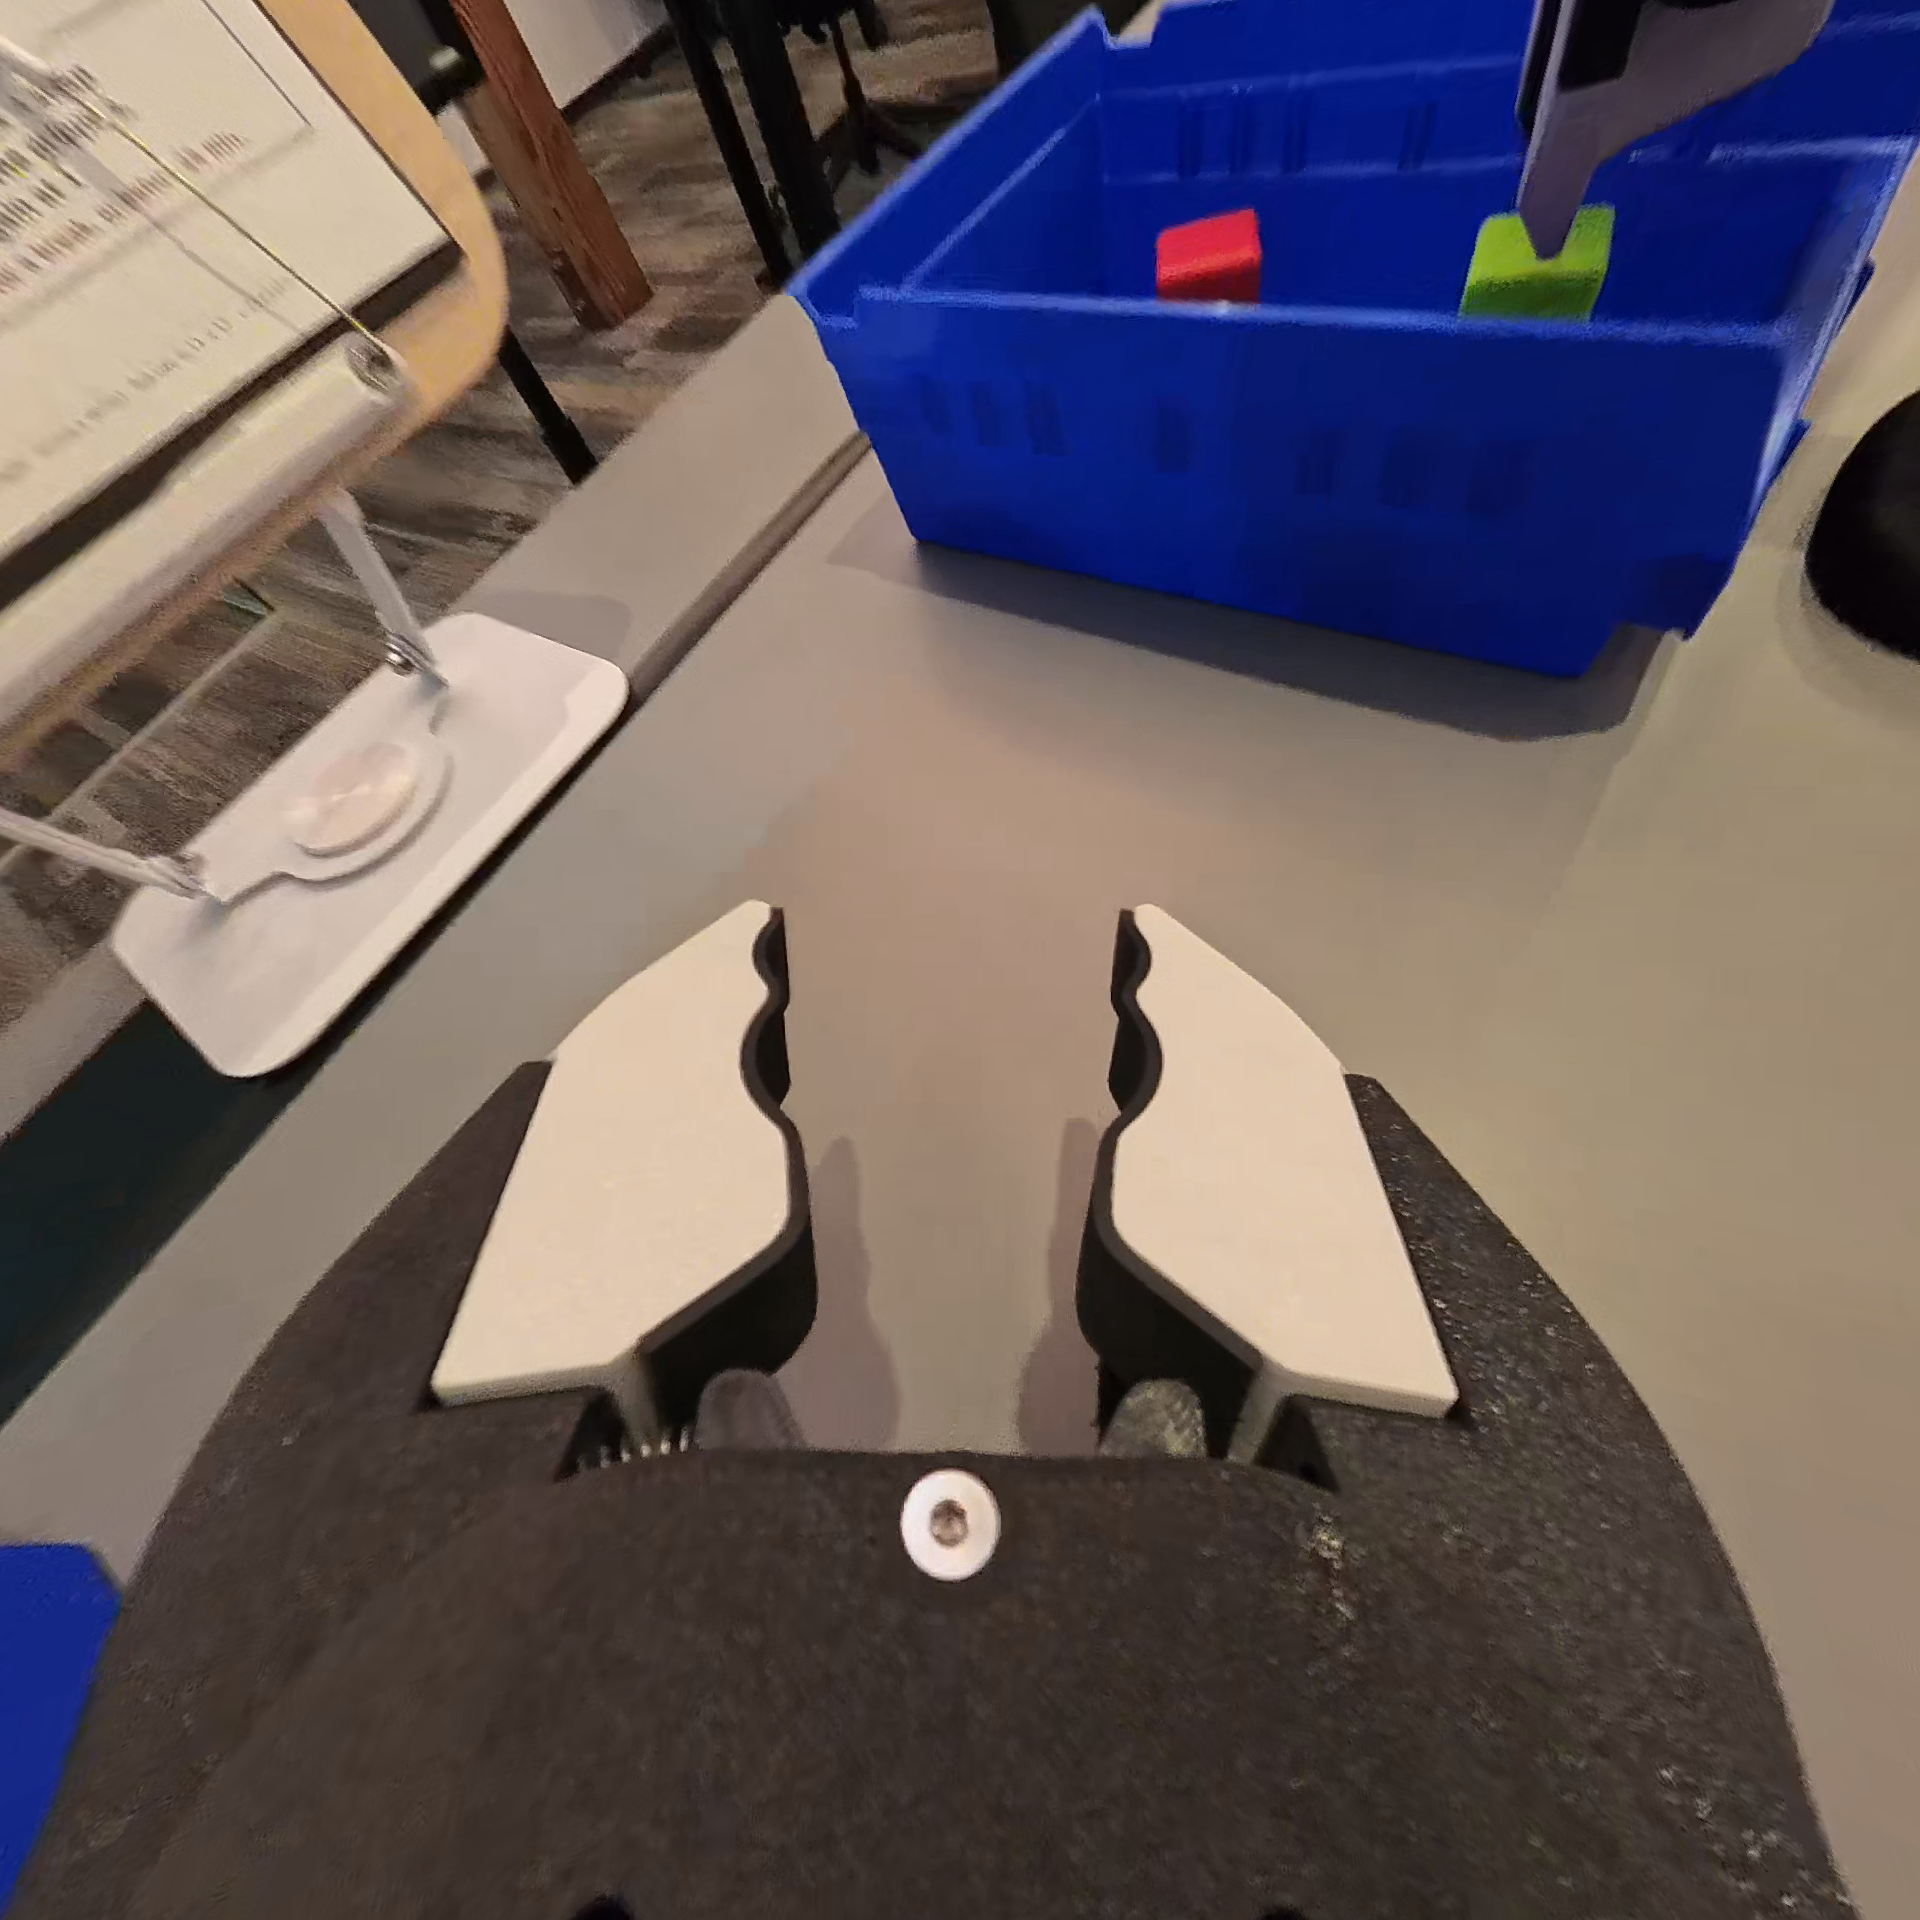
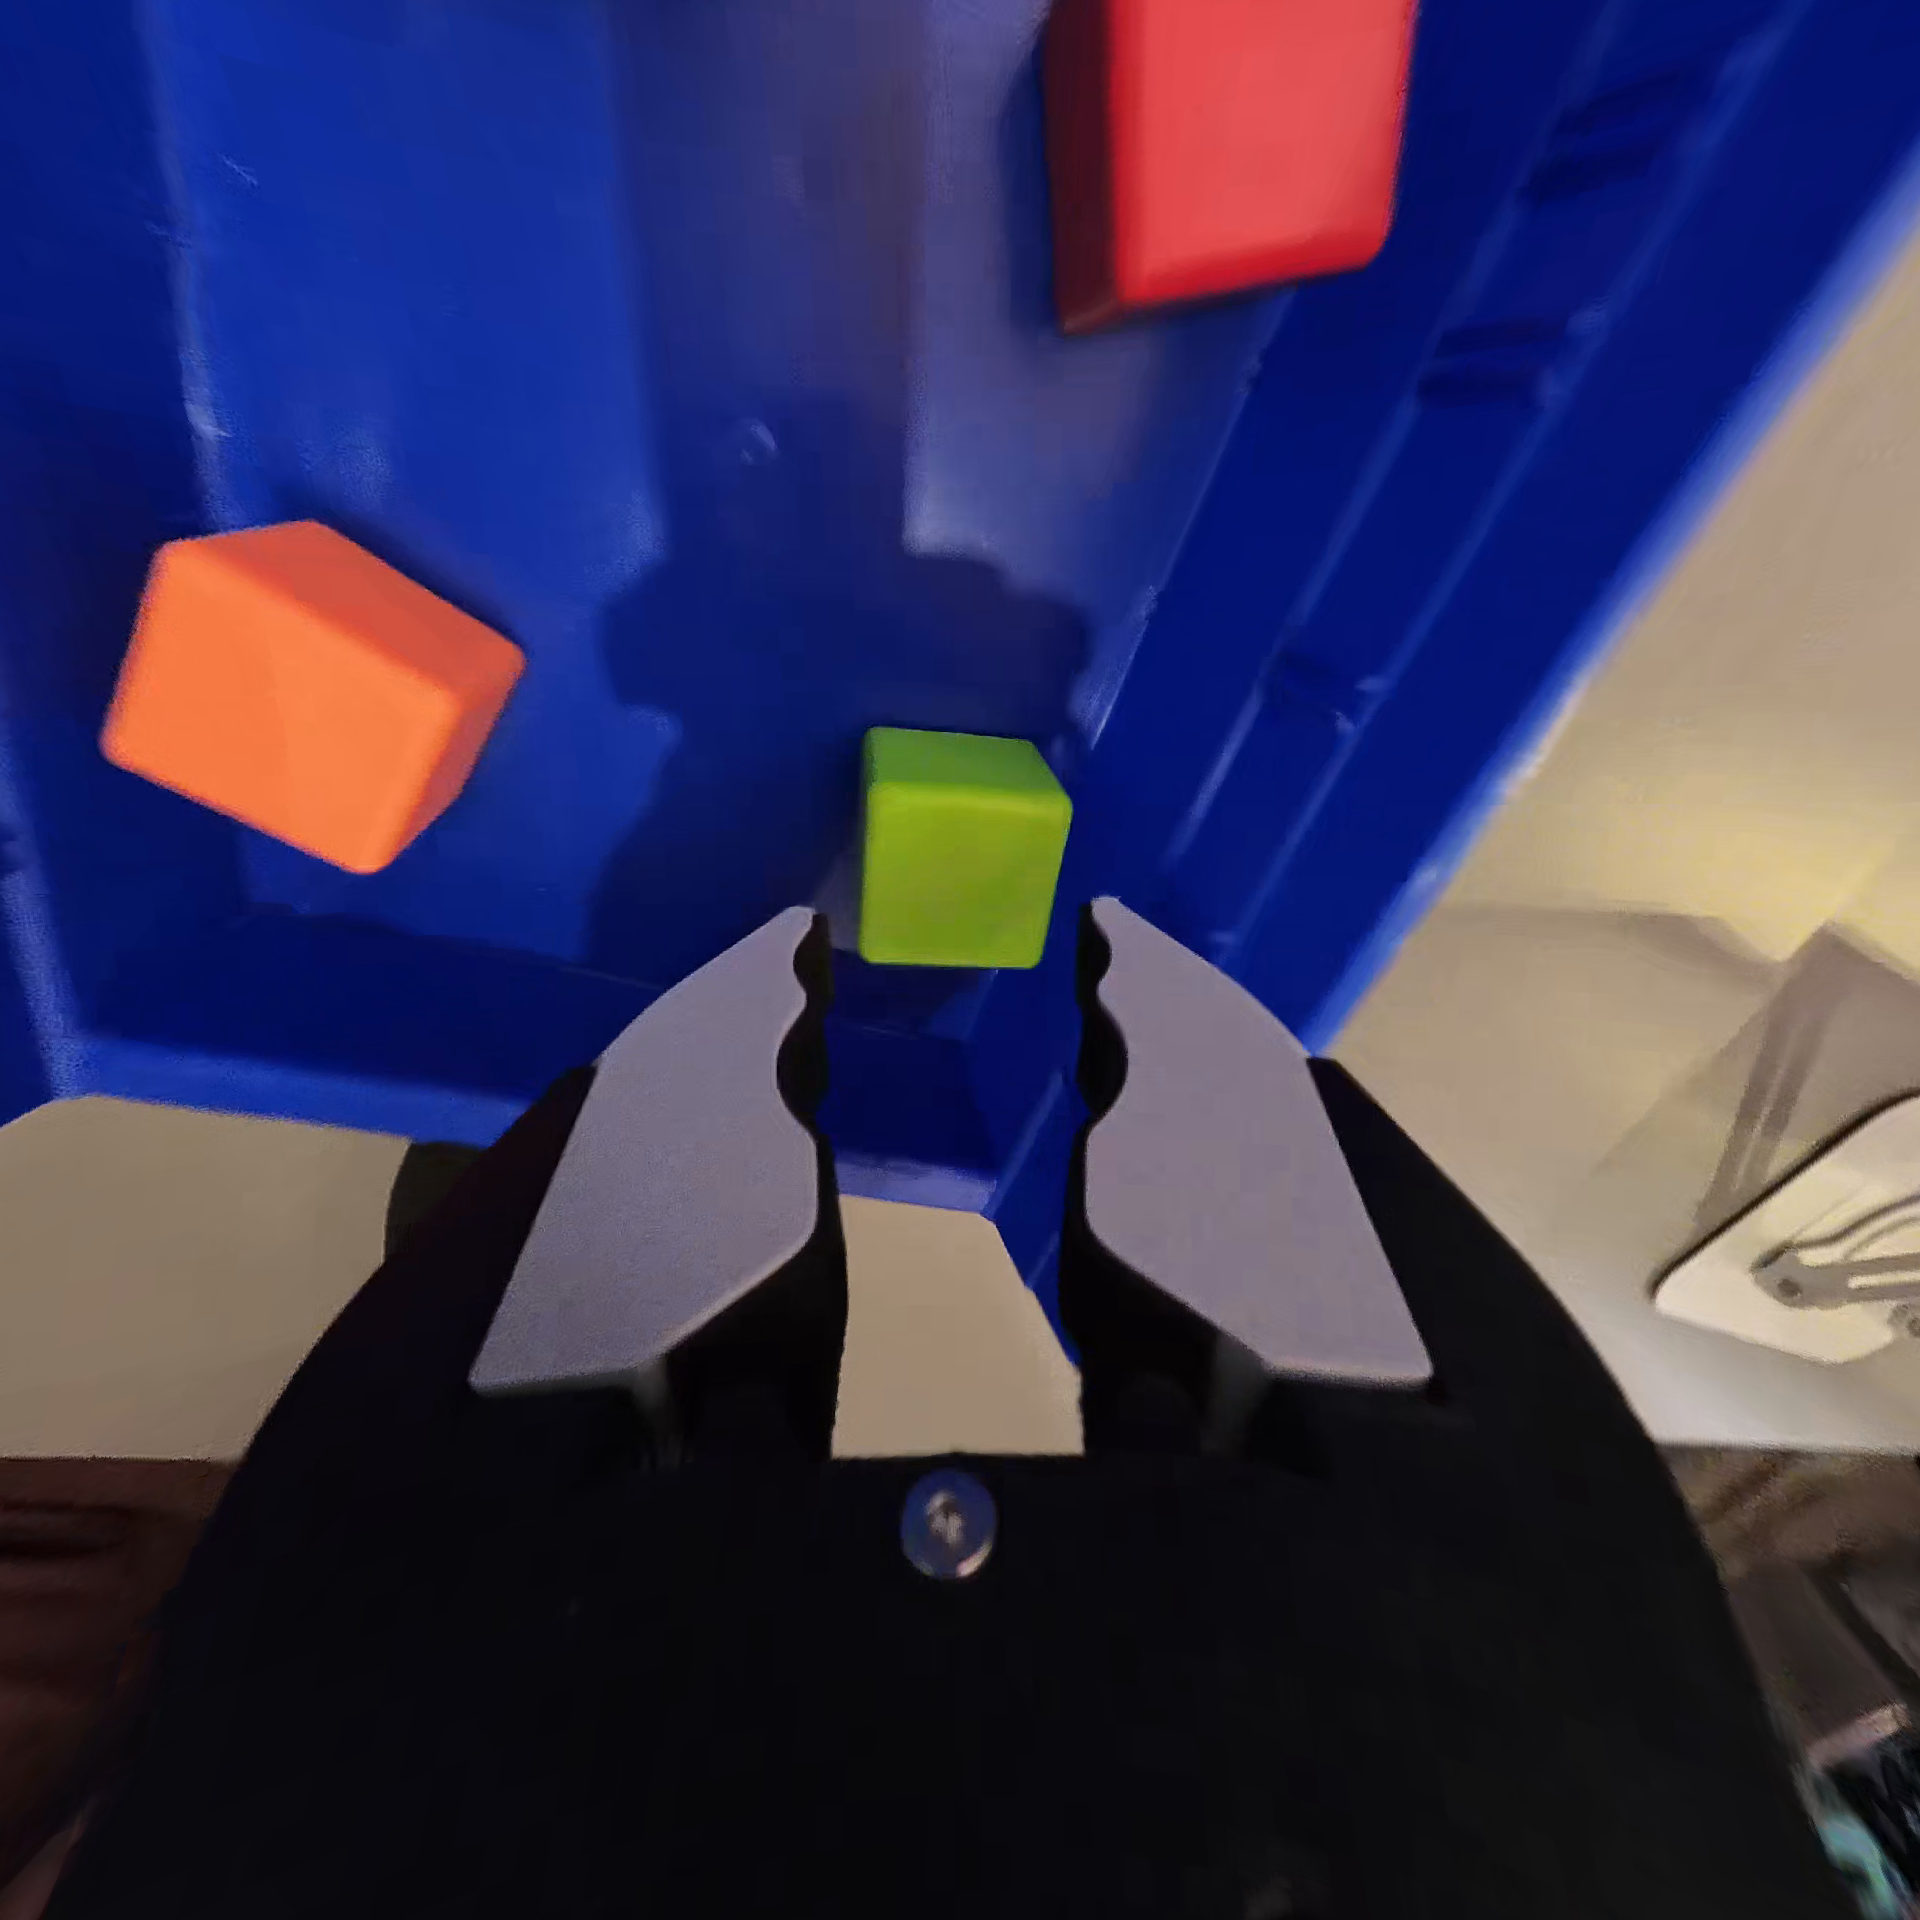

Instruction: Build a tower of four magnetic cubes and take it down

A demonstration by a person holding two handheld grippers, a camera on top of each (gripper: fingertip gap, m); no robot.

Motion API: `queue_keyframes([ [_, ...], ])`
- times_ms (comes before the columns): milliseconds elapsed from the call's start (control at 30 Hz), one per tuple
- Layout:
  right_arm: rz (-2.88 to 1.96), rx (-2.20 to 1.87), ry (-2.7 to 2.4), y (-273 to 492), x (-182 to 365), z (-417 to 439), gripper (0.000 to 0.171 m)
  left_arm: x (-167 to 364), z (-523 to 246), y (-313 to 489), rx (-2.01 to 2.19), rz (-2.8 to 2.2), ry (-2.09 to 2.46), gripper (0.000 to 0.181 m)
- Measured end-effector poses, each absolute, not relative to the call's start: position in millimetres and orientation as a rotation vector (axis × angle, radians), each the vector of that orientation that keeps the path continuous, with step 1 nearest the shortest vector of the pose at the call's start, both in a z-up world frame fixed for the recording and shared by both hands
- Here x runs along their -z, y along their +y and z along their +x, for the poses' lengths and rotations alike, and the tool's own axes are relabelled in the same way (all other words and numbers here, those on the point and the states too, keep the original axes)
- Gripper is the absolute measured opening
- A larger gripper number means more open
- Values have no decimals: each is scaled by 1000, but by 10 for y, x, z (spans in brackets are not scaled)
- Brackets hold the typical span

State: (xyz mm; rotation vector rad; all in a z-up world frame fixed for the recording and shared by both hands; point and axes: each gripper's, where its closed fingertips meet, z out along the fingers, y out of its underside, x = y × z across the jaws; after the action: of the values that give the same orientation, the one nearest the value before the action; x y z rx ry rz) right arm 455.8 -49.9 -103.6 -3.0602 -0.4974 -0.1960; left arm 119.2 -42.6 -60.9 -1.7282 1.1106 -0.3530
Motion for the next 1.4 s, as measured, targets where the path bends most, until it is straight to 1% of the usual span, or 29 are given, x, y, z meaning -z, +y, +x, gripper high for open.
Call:
queue_keyframes([
  [133, -2702, 169, -416, -291, 382, 4554, 46, 50, 899, -391, 309, -1708, 1026, 62],
  [200, -2537, 131, -296, -160, 126, 4677, 48, -165, 555, -352, 250, -1790, 985, 65],
  [233, -2491, 105, -241, -104, 86, 4756, 50, -232, 332, -336, 213, -1848, 961, 67],
  [367, -2617, 162, -77, -87, 438, 5184, 51, -372, -726, -277, 60, -2056, 735, 68],
  [467, -2681, 83, -67, -15, 708, 5195, 50, -448, -1581, -238, -79, -2127, 479, 68],
  [567, -2727, 20, -43, 42, 887, 5163, 44, -263, -2365, -343, -212, -2279, 255, 73],
  [633, -2771, 4, -36, 37, 992, 5157, 34, -85, -2741, -420, -254, -2369, 138, 74],
  [667, -2789, -45, -45, 31, 1032, 5109, 18, 2, -2835, -431, -229, -2401, 111, 74],
  [700, -2795, -114, -48, 30, 1053, 5042, 9, 82, -2880, -426, -176, -2422, 90, 71],
  [733, -2797, -144, -33, 32, 1057, 5017, 8, 158, -2894, -417, -110, -2443, 71, 66],
  [833, -2797, -155, -2, 30, 1055, 5006, 8, 327, -2975, -369, -21, -2487, -5, 65],
  [1000, -2817, -201, -77, -27, 1057, 4910, 7, 666, -3164, -417, -161, -2645, -28, 63],
  [1033, -2825, -210, -95, -40, 1056, 4876, 7, 736, -3171, -417, -171, -2671, -16, 60],
  [1100, -2835, -236, -119, -54, 1056, 4791, 7, 879, -3142, -425, -139, -2728, 2, 29],
  [1133, -2836, -246, -133, -52, 1055, 4745, 7, 951, -3119, -441, -113, -2767, -2, 23],
  [1200, -2842, -260, -166, -45, 1053, 4640, 7, 1071, -3100, -489, -110, -2837, 4, 14],
  [1267, -2853, -274, -184, -37, 1052, 4521, 7, 1087, -3101, -486, -160, -2852, 28, 14],
  [1400, -2881, -264, -218, -14, 1050, 4252, 6, 1089, -2812, -451, -41, -2871, 82, 9],
])
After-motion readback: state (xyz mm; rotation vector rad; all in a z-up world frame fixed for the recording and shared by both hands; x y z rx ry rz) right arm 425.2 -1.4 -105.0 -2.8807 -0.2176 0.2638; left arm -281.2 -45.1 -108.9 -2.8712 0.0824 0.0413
